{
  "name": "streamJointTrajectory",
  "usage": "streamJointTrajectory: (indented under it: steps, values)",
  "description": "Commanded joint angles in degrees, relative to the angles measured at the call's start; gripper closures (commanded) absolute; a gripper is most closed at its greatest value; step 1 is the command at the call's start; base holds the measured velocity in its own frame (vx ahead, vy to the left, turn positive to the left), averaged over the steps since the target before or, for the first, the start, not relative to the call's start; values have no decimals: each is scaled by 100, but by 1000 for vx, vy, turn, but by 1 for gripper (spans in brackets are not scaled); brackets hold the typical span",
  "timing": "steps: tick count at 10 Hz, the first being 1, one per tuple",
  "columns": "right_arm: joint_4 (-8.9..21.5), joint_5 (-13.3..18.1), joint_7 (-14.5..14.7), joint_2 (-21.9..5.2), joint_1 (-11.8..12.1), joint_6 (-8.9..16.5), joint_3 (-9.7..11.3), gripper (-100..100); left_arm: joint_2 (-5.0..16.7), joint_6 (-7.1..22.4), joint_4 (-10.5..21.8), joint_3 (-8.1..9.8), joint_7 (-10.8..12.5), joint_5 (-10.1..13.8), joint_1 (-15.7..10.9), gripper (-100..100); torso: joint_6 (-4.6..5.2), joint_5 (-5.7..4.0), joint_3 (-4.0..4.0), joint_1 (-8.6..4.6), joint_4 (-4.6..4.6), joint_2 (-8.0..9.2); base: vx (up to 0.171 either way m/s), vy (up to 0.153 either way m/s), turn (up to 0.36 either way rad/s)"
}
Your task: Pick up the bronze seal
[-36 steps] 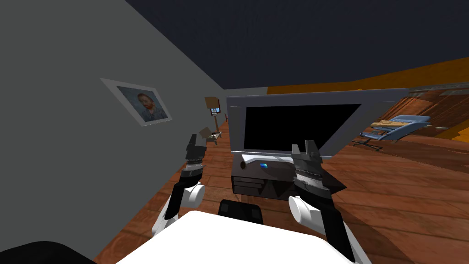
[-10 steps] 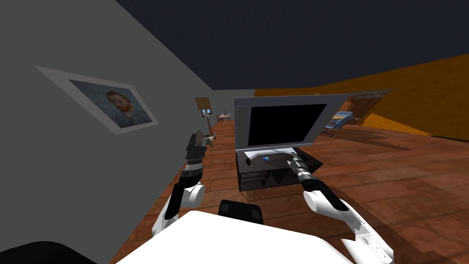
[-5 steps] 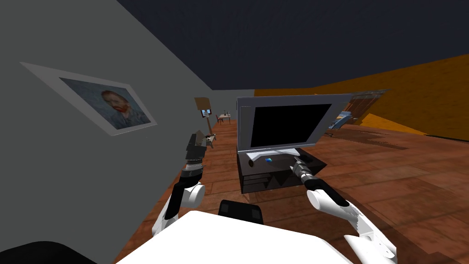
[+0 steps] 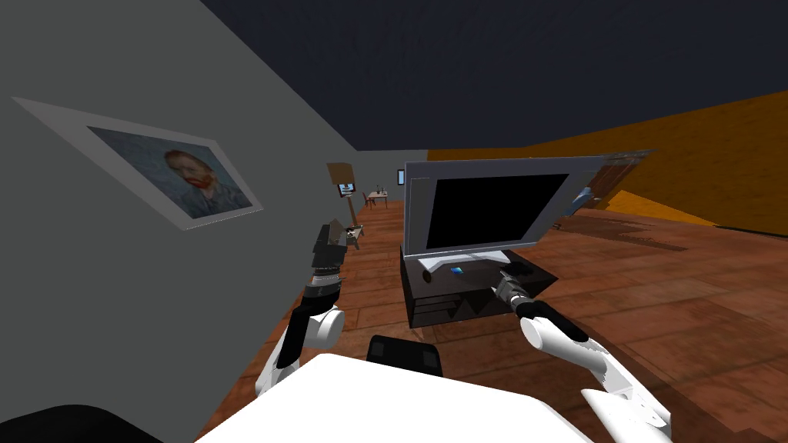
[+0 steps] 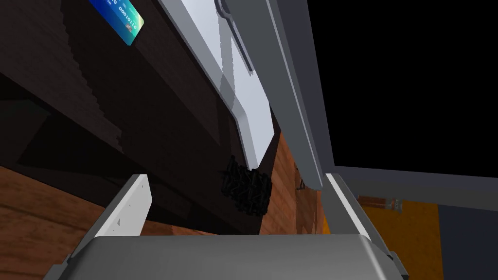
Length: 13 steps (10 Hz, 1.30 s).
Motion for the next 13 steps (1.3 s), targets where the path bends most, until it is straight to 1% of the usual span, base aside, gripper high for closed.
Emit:
streamJointTrajectory:
  steps: [1, 2, 3, 4, 5, 6, 7, 8, 9, 10, 11, 12, 13]
  values:
    - [286, -217, -267, -122, -174, 286, -86, -100, 0, 0, 0, 0, 0, 0, 0, 0, 0, 0, 0, 0, 0, 0, 48, 100, -2]
    - [403, -217, -267, -122, -174, 398, -86, -100, 0, 0, 0, 0, 0, 0, 0, 0, 0, 1, -2, 3, 0, -4, 43, 93, -4]
    - [403, -217, -267, -122, -174, 425, -86, -100, 0, 0, 0, 0, 0, 0, 0, 0, -1, 1, -2, 1, -1, -3, 20, 49, 0]
    - [697, -392, -500, -198, -291, 651, -174, -100, 0, 0, 0, 0, 0, 0, 0, 0, 1, -2, 2, -12, 1, 4, 34, 90, 12]
    - [697, -392, -500, -198, -291, 750, -174, -100, 0, 0, 0, 0, 0, 0, 0, 0, 0, -1, 1, -2, 1, 2, 46, 96, -8]
    - [945, -568, -735, -272, -407, 957, -264, -100, 0, 0, 0, 0, 0, 0, 0, 0, -1, 1, -1, 1, 0, -2, 66, 142, 20]
    - [985, -568, -735, -272, -407, 1070, -264, -100, 0, 0, 0, 0, 0, 0, 0, 0, 0, 3, -4, 17, -2, -8, 54, 127, -3]
    - [1214, -743, -972, -343, -522, 1249, -355, -100, 0, 0, 0, 0, 0, 0, 0, 0, -1, 4, -4, 14, -2, -7, 70, 146, 20]
    - [1266, -743, -972, -343, -522, 1383, -355, -100, 0, 0, 0, -1, 0, 0, 0, 0, -2, 5, -7, 22, -2, -13, 55, 118, 9]
    - [1266, -743, -972, -343, -522, 1383, -355, -100, 0, 0, 0, 0, 0, 0, 0, 0, 0, 4, -4, 13, -2, -7, 10, 46, -5]
    - [1481, -916, -1208, -408, -634, 1688, -446, -100, 0, 0, 0, 0, 0, 0, 0, 0, 1, -1, 3, -11, 1, 6, 16, 95, 36]
    - [1672, -1087, -1370, -469, -741, 1826, -536, -100, 0, 0, 0, 0, 0, 0, 0, 0, -1, 0, 4, 0, 2, 7, 83, 174, 63]
    - [1811, -1087, -1443, -469, -741, 1983, -536, -100, -1, 0, 0, -1, 0, 0, 0, 0, -2, 5, -6, 25, -2, -12, 83, 159, 7]
